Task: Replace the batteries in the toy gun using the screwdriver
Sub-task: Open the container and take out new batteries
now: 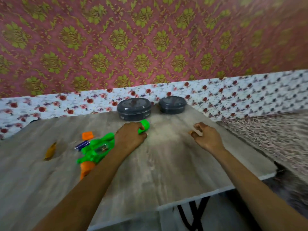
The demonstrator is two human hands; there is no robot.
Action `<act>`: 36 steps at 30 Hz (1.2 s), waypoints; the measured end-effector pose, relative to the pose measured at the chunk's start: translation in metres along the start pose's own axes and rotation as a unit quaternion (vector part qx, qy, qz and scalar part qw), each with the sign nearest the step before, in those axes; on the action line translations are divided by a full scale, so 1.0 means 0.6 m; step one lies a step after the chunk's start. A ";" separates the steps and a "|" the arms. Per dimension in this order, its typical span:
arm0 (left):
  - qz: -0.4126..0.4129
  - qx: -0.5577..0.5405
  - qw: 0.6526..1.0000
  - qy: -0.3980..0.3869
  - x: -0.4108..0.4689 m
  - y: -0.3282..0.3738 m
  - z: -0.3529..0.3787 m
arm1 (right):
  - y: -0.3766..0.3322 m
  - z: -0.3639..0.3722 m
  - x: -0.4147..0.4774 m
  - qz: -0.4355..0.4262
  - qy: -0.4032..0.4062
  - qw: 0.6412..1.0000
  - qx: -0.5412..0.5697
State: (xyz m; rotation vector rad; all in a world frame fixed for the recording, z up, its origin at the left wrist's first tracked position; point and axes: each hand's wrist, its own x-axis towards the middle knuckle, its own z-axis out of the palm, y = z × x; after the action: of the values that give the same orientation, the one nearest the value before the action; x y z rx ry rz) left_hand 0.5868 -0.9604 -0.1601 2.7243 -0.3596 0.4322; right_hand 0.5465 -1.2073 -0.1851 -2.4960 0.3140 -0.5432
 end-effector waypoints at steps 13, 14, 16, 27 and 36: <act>0.114 0.005 0.987 -0.110 0.270 0.121 0.170 | 0.080 0.040 0.126 0.036 -0.094 0.989 -0.108; 0.113 0.014 0.988 -0.107 0.291 0.116 0.179 | 0.086 0.051 0.128 0.033 -0.101 0.986 -0.127; 0.105 0.038 0.989 -0.099 0.339 0.103 0.199 | 0.098 0.070 0.140 0.028 -0.122 0.978 -0.166; 0.103 0.122 0.979 -0.126 0.448 0.079 0.247 | 0.117 0.080 0.156 0.012 -0.135 0.974 -0.180; 0.151 0.029 0.977 -0.148 0.293 0.143 0.184 | 0.104 0.070 0.142 0.019 -0.110 0.983 -0.147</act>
State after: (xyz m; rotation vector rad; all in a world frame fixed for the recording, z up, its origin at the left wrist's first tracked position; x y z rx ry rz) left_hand 0.7504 -1.1140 -0.1719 2.7996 -0.8594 0.1094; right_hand 0.6347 -1.2663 -0.2260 -2.7960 0.3781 -0.2107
